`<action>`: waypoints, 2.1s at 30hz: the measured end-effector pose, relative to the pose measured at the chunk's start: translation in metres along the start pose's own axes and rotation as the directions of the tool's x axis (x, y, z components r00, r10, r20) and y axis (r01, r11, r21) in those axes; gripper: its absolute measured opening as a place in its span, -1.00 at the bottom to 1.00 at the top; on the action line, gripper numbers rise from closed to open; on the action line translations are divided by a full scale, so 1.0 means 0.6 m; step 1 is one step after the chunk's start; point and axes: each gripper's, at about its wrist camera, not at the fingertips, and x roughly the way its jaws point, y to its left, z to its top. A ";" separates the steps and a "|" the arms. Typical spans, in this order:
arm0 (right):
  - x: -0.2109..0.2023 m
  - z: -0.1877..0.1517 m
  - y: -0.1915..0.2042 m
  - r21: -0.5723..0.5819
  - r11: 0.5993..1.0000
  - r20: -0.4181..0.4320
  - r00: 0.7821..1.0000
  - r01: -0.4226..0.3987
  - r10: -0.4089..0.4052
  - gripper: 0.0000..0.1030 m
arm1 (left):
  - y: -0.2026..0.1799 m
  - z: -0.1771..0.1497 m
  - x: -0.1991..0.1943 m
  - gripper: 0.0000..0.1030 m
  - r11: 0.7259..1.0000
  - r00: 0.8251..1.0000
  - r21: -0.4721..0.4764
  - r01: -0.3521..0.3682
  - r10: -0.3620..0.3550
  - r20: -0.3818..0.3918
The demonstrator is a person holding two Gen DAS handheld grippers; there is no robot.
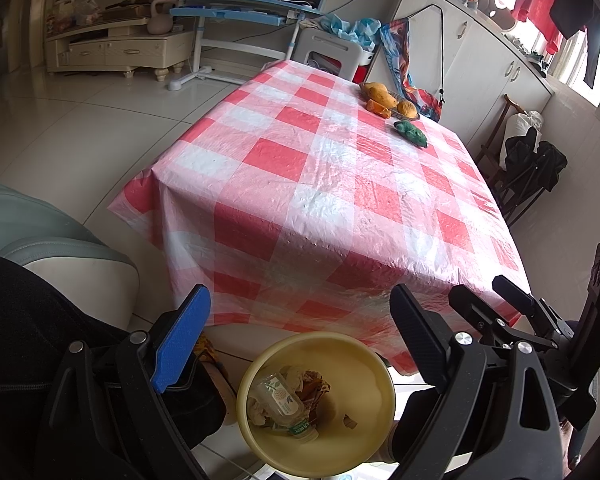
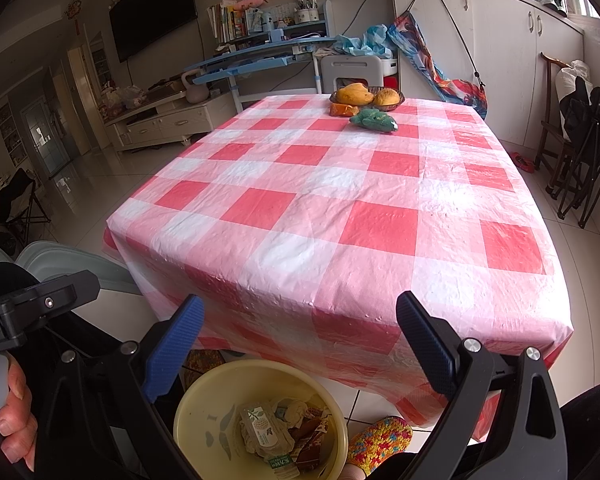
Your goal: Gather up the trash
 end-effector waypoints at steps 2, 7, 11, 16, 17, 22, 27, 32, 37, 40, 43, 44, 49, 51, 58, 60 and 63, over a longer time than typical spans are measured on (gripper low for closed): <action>0.000 -0.001 -0.001 -0.001 1.000 -0.001 1.000 0.000 0.000 0.80 | 0.000 0.000 0.000 0.70 1.000 1.000 -0.001 0.001 -0.001 0.001; -0.003 0.003 -0.007 0.030 0.999 0.004 1.000 -0.023 0.023 0.80 | 0.012 0.004 -0.008 0.70 0.999 0.999 -0.030 0.036 -0.036 0.012; -0.008 0.031 -0.027 0.091 0.995 0.012 0.999 -0.045 0.044 0.80 | 0.025 0.008 -0.021 0.70 0.994 0.996 -0.074 0.083 -0.081 0.034; 0.011 0.097 -0.034 0.046 0.998 0.016 0.999 -0.040 0.040 0.82 | 0.028 0.031 -0.034 0.71 0.990 0.994 -0.110 0.083 -0.075 0.077; 0.021 0.110 -0.033 0.029 0.999 0.012 0.999 -0.037 0.037 0.82 | 0.030 0.039 -0.035 0.71 0.990 0.994 -0.116 0.083 -0.074 0.082; 0.075 0.175 -0.046 -0.038 0.999 -0.010 1.000 -0.020 0.020 0.82 | 0.031 0.088 -0.021 0.72 0.988 0.994 -0.135 0.071 -0.059 0.092; 0.136 0.235 -0.090 -0.063 0.997 -0.022 0.999 0.040 -0.041 0.82 | 0.017 0.129 0.012 0.72 0.989 0.995 -0.132 0.067 -0.057 0.077; 0.199 0.288 -0.135 -0.049 0.996 -0.052 0.996 0.075 -0.078 0.82 | 0.006 0.140 0.038 0.73 0.991 0.997 -0.118 0.061 -0.054 0.058; 0.253 0.331 -0.156 -0.043 0.997 -0.086 0.993 0.071 -0.075 0.82 | 0.012 0.147 0.062 0.73 0.989 0.998 -0.139 0.056 -0.052 0.030; 0.284 0.348 -0.163 -0.037 0.998 -0.110 0.992 0.059 -0.063 0.76 | 0.014 0.156 0.072 0.73 0.988 0.998 -0.143 0.051 -0.047 0.031; 0.313 0.358 -0.172 -0.020 0.999 -0.139 0.990 0.037 -0.040 0.59 | 0.018 0.162 0.083 0.73 0.987 0.999 -0.155 0.047 -0.045 0.020; 0.322 0.359 -0.174 -0.015 0.999 -0.154 0.988 0.028 -0.030 0.50 | 0.019 0.163 0.088 0.73 0.986 0.999 -0.160 0.046 -0.045 0.014; 0.336 0.337 -0.160 -0.029 0.997 -0.239 0.969 -0.077 0.068 0.15 | 0.026 0.159 0.098 0.73 0.984 0.999 -0.171 0.041 -0.044 -0.012; 0.325 0.324 -0.134 -0.015 0.972 -0.299 0.929 -0.233 0.218 0.15 | 0.029 0.158 0.099 0.73 0.983 0.999 -0.178 0.043 -0.047 -0.017; 0.287 0.331 -0.095 -0.089 0.953 -0.241 0.935 -0.288 0.260 0.61 | 0.033 0.155 0.110 0.73 0.977 0.997 -0.204 0.059 -0.068 -0.037; 0.307 0.352 -0.124 -0.017 0.978 -0.195 0.960 -0.210 0.202 0.61 | 0.033 0.155 0.110 0.73 0.977 0.997 -0.204 0.060 -0.069 -0.037; 0.351 0.375 -0.150 0.065 0.991 -0.171 0.977 -0.117 0.126 0.59 | 0.038 0.155 0.113 0.73 0.973 0.996 -0.221 0.062 -0.073 -0.042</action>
